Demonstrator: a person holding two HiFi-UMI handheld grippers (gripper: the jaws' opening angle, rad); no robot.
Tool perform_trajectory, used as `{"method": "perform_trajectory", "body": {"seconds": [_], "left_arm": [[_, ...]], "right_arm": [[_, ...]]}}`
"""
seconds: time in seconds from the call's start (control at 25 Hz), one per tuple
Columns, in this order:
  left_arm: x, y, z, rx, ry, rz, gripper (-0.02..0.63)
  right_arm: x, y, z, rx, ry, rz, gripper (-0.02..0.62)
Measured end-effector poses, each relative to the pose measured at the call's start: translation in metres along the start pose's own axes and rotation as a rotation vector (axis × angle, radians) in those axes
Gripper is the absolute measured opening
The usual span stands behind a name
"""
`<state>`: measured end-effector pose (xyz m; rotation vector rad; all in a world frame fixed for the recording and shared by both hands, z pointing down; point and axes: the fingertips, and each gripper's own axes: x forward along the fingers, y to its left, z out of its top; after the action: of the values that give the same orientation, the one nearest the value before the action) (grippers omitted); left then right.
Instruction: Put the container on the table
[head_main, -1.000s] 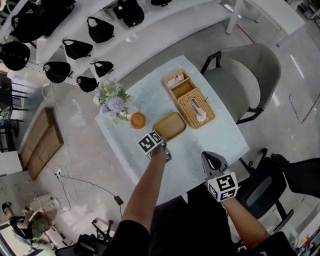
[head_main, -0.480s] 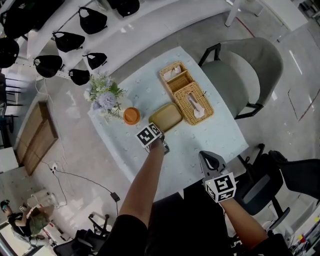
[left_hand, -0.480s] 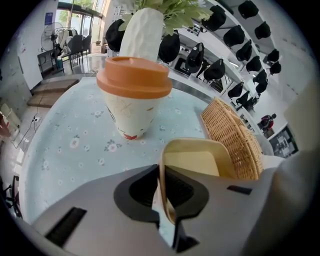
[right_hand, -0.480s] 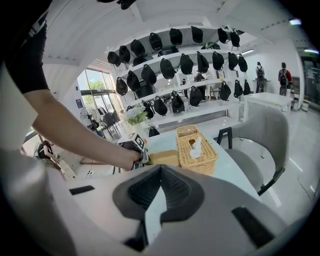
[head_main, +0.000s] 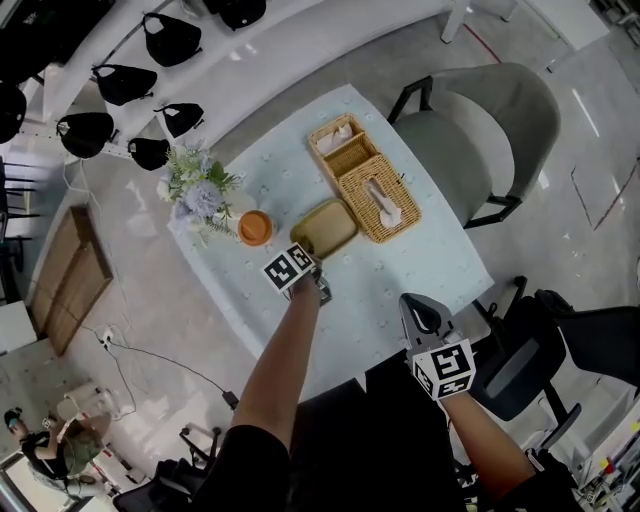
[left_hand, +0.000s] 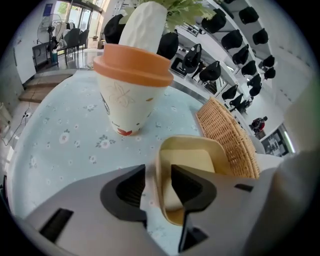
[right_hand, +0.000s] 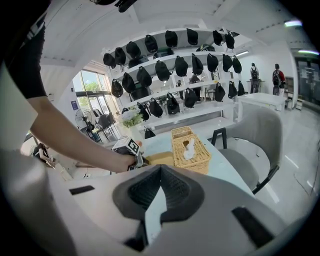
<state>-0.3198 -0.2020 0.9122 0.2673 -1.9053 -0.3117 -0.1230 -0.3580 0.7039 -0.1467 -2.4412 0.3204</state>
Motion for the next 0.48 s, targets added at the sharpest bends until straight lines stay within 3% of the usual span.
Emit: {"method": "perform_trajectory", "body": {"seconds": [0.2,0.48], "left_arm": [[-0.006,-0.005,0.005,0.043,-0.011,-0.043,0.189],[-0.025,-0.006,0.005,0.043,-0.008,-0.082,0.207]], "right_arm": [[-0.008,0.002,-0.001,0.005,-0.002,-0.011,-0.002],[-0.018,0.026,-0.006,-0.012,0.002,0.012,-0.002]]}}
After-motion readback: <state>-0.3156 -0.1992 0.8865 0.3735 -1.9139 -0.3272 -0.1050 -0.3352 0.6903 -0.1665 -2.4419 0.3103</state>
